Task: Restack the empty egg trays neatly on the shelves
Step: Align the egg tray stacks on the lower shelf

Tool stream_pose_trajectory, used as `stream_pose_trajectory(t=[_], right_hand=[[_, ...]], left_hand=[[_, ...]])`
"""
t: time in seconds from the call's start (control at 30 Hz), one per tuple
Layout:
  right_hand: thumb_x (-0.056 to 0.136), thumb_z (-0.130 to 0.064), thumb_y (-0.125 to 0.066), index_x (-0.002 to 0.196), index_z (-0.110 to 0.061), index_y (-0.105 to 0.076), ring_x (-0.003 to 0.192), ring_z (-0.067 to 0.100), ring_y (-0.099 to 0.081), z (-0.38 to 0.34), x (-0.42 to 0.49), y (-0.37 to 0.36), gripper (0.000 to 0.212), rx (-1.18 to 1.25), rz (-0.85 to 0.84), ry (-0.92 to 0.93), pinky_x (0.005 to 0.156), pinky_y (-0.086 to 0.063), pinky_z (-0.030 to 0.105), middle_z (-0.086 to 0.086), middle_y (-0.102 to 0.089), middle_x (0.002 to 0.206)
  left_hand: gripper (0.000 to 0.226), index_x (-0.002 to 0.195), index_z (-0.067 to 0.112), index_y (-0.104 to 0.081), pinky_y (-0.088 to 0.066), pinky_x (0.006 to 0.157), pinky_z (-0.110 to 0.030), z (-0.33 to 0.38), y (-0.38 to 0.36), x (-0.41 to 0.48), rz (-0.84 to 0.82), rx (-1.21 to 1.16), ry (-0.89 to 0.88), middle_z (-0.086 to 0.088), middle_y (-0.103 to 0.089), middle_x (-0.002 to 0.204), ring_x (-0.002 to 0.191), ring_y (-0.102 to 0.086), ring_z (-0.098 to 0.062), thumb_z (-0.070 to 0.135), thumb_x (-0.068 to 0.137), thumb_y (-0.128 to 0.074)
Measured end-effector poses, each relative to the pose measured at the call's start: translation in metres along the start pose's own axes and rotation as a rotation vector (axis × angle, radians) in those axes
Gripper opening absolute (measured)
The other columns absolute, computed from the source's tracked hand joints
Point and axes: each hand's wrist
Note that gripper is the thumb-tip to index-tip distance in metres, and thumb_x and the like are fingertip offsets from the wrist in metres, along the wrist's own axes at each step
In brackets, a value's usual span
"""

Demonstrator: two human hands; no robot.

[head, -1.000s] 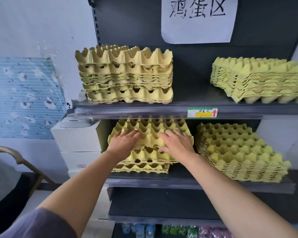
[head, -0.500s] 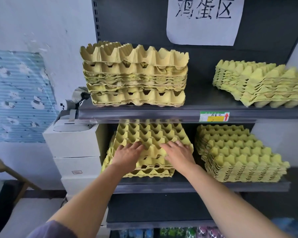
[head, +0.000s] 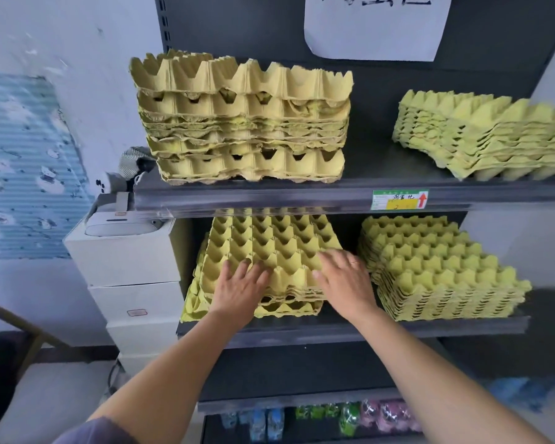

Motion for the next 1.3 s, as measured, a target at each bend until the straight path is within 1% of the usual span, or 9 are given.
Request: stream_pose_trajectory(t=[0.1,0.2,0.3,0.47,0.63,0.87,1.0,1.13,1.3], right_hand=[[0.102,-0.041,-0.03,0.149,-0.017,-0.027,0.135,0.033,-0.035,0.012,-0.002,0.0,0.054,0.369,-0.025,-0.39,0.105,-0.037,0.042,0.012,-0.028,0.152],[0.098,-0.046,-0.042,0.147,-0.013,-0.029,0.122,0.032,-0.049,0.022,0.003,-0.005,0.06,1.028,-0.208,-0.737,0.094,-0.05,0.04,0.013,-0.038,0.146],[0.088,-0.053,-0.059,0.142,-0.016,-0.038,0.122,0.028,-0.049,0.025,0.01,-0.01,0.069,1.274,-0.227,-0.816,0.083,-0.053,0.036,0.007,-0.043,0.141],[0.091,-0.019,-0.056,0.104,-0.011,-0.059,0.101,0.029,-0.06,0.023,0.03,-0.017,0.015,1.248,-0.166,-0.897,0.082,-0.054,0.041,0.013,-0.063,0.114],[0.091,-0.008,-0.051,0.083,-0.01,-0.063,0.077,0.023,-0.061,0.009,0.034,-0.01,0.015,1.321,-0.055,-0.823,0.067,-0.05,0.032,0.011,-0.066,0.091],[0.093,-0.021,-0.058,0.106,-0.011,-0.066,0.095,0.027,-0.063,-0.01,0.047,-0.009,0.019,1.268,-0.062,-0.71,0.089,-0.052,0.042,0.009,-0.067,0.103],[0.092,-0.018,-0.056,0.103,-0.011,-0.067,0.089,0.027,-0.065,-0.009,0.038,-0.02,0.017,1.201,-0.055,-0.695,0.078,-0.053,0.037,0.01,-0.069,0.098],[0.092,-0.037,-0.055,0.132,-0.02,-0.051,0.112,0.028,-0.057,-0.01,0.035,-0.026,0.044,1.196,-0.109,-0.725,0.096,-0.048,0.049,0.008,-0.06,0.125],[0.096,-0.037,-0.05,0.143,-0.016,-0.039,0.122,0.032,-0.049,-0.018,0.032,-0.027,0.053,1.073,-0.009,-0.729,0.098,-0.045,0.046,0.011,-0.049,0.137]], left_hand=[[0.073,0.146,0.023,-0.012,-0.017,0.108,-0.05,-0.001,-0.001,0.002,-0.006,0.019,-0.024,-0.003,-0.016,0.151,0.136,-0.023,-0.028,0.029,0.089,-0.057],[0.069,0.144,0.024,-0.017,-0.025,0.106,-0.044,-0.004,0.0,0.001,-0.002,0.027,-0.053,-0.005,-0.018,0.149,0.129,-0.03,-0.026,0.021,0.088,-0.056],[0.065,0.142,0.022,-0.021,-0.027,0.104,-0.042,-0.003,0.0,0.001,0.01,0.03,-0.059,-0.006,-0.022,0.146,0.125,-0.037,-0.026,0.014,0.087,-0.055],[0.059,0.138,0.023,-0.027,-0.029,0.1,-0.041,-0.009,0.003,0.003,0.06,0.017,-0.058,-0.003,-0.03,0.141,0.118,-0.043,-0.025,0.012,0.087,-0.055],[0.057,0.137,0.024,-0.031,-0.029,0.101,-0.039,-0.029,0.009,0.001,0.123,0.02,-0.035,-0.001,-0.034,0.139,0.116,-0.045,-0.023,0.018,0.087,-0.056],[0.057,0.135,0.027,-0.035,-0.029,0.102,-0.037,-0.045,-0.002,-0.002,0.13,-0.035,0.024,0.001,-0.035,0.138,0.117,-0.046,-0.022,0.011,0.085,-0.057],[0.056,0.136,0.026,-0.034,-0.026,0.105,-0.038,-0.037,-0.018,-0.008,0.12,-0.045,0.01,-0.001,-0.033,0.139,0.116,-0.045,-0.023,0.012,0.086,-0.056],[0.059,0.139,0.027,-0.029,-0.023,0.108,-0.042,-0.039,-0.021,-0.008,0.138,-0.048,0.002,-0.003,-0.028,0.144,0.119,-0.044,-0.024,0.016,0.087,-0.056],[0.075,0.14,0.028,-0.032,-0.03,0.102,-0.049,-0.043,-0.027,-0.012,0.151,-0.057,0.017,-0.005,-0.038,0.141,0.116,-0.049,-0.026,0.027,0.076,-0.072]])
Point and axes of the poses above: each hand's wrist, its own x-axis towards the middle knuckle, its own y-axis out of the back of the hand, z = x × y
